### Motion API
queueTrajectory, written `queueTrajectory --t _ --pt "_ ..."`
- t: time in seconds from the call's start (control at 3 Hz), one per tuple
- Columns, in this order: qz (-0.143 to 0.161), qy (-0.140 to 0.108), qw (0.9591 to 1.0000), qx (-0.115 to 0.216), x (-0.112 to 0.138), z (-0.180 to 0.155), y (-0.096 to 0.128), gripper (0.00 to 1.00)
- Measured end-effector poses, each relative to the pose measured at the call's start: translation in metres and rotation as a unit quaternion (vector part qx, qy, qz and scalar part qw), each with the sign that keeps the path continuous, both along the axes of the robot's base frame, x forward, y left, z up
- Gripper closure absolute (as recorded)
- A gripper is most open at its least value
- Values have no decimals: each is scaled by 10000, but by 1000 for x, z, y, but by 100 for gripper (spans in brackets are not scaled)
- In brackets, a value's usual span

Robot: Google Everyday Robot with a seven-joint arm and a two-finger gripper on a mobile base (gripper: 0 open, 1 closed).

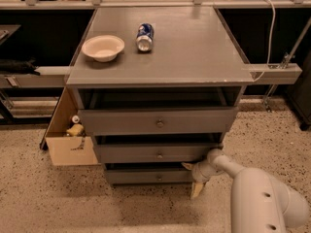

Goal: Open bottom drawer

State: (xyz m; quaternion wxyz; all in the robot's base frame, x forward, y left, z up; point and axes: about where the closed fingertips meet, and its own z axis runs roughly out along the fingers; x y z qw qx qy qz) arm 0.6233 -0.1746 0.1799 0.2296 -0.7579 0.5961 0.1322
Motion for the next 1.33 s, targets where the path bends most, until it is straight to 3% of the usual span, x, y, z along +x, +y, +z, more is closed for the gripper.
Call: queueTrajectory --t 0.67,1.33 --pt "-212 189 9996 9 -2 -32 5 38" --pt "-239 191 9995 17 -3 -22 4 86"
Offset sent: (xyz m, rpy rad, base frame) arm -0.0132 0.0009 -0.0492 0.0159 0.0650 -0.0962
